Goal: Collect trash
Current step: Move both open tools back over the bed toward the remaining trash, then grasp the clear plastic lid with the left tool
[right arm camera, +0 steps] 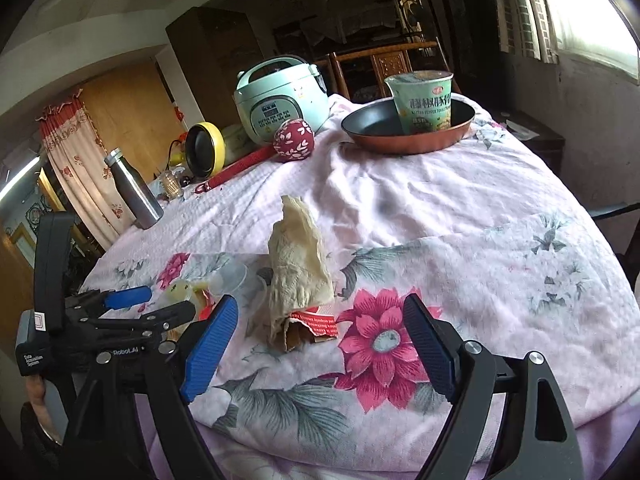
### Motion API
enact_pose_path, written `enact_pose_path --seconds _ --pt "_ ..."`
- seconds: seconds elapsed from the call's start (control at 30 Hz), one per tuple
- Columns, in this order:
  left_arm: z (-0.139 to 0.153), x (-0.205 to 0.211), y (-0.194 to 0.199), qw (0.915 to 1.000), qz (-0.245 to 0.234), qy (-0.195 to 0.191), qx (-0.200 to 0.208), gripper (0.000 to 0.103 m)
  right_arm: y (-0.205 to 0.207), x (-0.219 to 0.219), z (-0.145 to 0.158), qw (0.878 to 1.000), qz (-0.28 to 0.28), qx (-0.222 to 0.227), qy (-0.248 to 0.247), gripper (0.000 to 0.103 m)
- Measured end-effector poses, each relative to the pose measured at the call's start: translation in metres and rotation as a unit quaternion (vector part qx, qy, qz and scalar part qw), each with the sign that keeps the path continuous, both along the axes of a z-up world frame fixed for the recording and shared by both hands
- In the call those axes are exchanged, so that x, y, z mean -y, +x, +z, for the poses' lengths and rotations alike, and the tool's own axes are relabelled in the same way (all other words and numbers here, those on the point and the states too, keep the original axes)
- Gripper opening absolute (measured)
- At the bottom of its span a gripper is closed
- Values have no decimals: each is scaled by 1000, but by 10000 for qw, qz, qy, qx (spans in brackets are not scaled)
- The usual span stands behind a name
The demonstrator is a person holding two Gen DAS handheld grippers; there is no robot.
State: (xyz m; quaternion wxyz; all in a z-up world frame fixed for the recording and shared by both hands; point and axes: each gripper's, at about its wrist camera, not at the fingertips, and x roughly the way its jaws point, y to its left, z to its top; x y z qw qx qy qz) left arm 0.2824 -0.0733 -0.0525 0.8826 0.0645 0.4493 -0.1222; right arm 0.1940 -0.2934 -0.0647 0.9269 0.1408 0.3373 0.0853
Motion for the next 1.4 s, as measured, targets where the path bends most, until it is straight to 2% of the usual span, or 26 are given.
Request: enact_pose_path --seconds 0.1,0.2,0.63,0.83,1.13,1.27,1.33,1.4 --pt "-6 0 4 9997 -88 -206 -81 86 4 0 -4 9999 2 -114 14 84" --pt "-14 -2 8 9994 -60 -255 -237 87 6 -4 -8 9998 71 -203 -9 84" --pt "-20 8 5 9998 -189 8 -100 87 10 -9 -15 9993 44 -347 -154 84" --pt "-23 7 7 9995 -221 -125 -211 90 15 -9 -17 9990 47 -410 -142 84" --pt "-27 12 6 9994 -287 -12 -185 93 17 -12 -18 9990 83 -402 -202 84" --pt "-25 10 7 9993 -269 -138 -204 93 18 -10 -19 9989 98 -442 -144 84" --pt "-24 8 7 9993 -258 -211 -186 93 18 -11 -19 9988 108 -463 -142 84" --pt "-22 7 8 9992 -259 -261 -146 83 18 -11 -19 9988 138 -453 -135 84"
